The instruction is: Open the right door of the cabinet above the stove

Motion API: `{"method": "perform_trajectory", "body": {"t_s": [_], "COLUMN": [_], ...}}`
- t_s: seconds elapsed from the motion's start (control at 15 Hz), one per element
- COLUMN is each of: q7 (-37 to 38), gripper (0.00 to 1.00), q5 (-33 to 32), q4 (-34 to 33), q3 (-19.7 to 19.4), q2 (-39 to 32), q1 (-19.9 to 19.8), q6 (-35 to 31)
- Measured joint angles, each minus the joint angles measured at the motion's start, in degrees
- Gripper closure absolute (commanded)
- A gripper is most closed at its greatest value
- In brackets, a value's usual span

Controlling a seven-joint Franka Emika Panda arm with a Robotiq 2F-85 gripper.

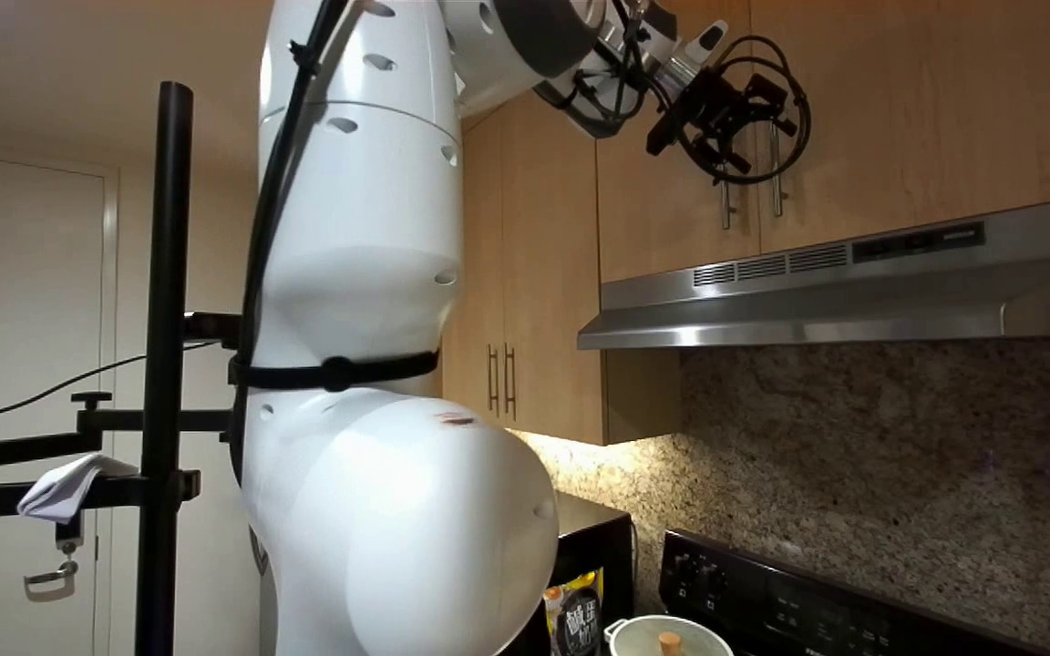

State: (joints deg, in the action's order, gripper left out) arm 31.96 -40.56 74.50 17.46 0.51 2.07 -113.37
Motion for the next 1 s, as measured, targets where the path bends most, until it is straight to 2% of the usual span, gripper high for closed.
{"method": "perform_trajectory", "body": {"t_s": [0.33,1.0], "q7": [0.00,0.67], "gripper": [0.00,0.00], "q5": [-5.94,-9.61], "q4": [-9.66,-21.85], "q3": [-3.65,-4.79], "q2": [-6.80,-16.34], "q1": [5.78,7.32], "q6": [7.79,14.82]}}
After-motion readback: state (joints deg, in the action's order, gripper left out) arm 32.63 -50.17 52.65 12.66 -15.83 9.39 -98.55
